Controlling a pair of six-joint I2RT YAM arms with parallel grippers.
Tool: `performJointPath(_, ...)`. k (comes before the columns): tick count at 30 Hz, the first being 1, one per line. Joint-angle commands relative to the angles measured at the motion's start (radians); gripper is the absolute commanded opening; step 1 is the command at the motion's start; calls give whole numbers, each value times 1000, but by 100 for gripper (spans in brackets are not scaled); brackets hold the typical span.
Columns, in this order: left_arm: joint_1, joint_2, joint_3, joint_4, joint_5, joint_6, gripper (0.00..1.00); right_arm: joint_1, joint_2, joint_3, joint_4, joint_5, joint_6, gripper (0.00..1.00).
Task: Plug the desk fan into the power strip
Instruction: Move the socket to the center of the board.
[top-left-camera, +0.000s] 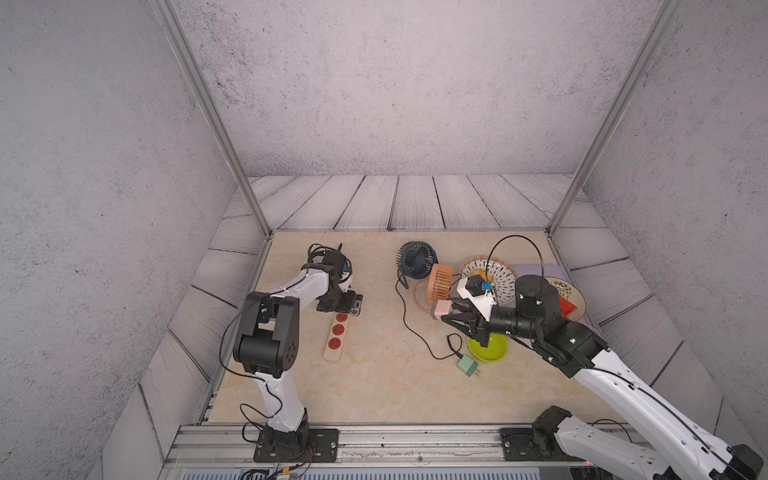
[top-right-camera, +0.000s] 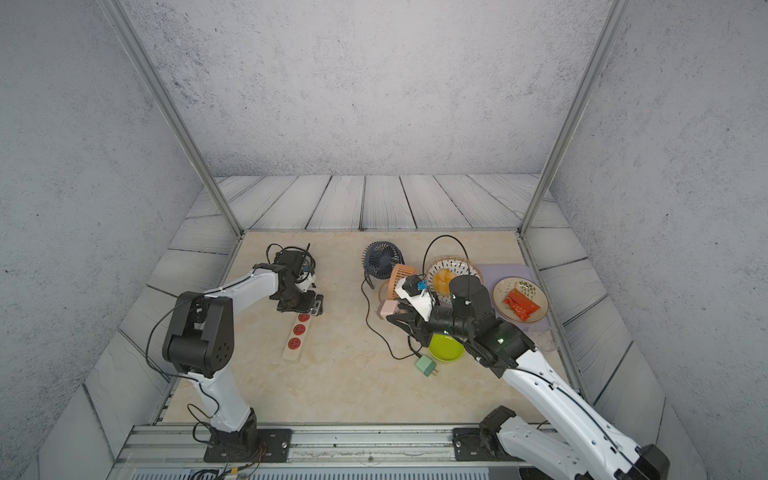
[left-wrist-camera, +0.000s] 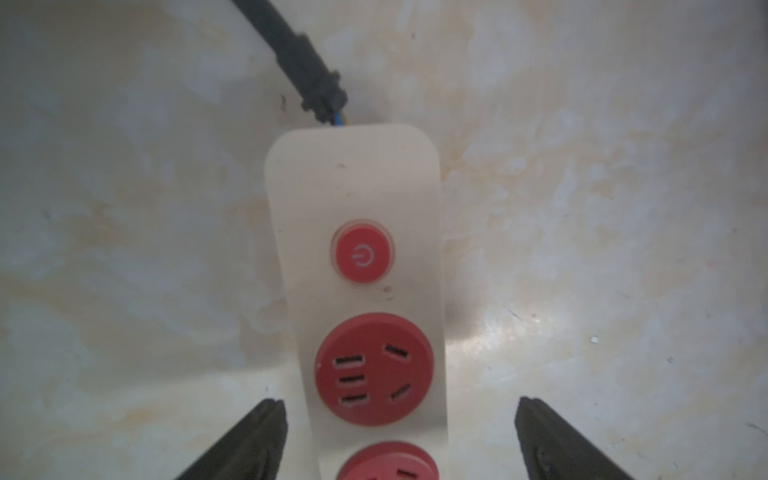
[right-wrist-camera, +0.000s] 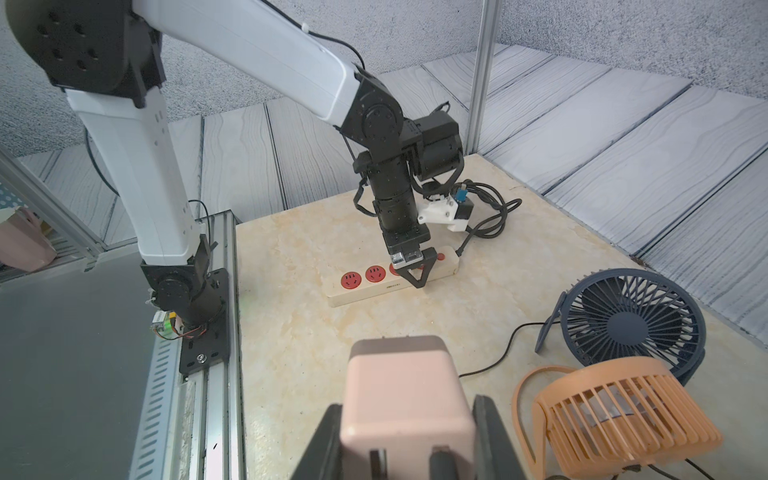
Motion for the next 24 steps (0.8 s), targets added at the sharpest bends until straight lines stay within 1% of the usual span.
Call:
performJointPath(1, -4, 36, 23, -21, 9, -40, 85, -1, -22, -1, -5, 8, 12, 0)
performJointPath(9, -71, 42, 2, -10, -8, -114, 61, -1, -39, -7, 11, 12, 40, 0)
performJointPath(15, -180, 21, -22, -13, -69, -220, 40, -1, -49, -8, 9, 19, 45, 0)
performJointPath(17, -217, 23, -21, -22, -66, -253, 38, -1, -51, -10, 8, 22, 48, 0)
performJointPath(21, -287, 20, -37, -32, -86, -340, 39, -1, -49, -15, 2, 26, 50, 0)
performJointPath(24, -317, 13, -65, -23, -50, -398, 41, -2, -48, -17, -1, 32, 50, 0)
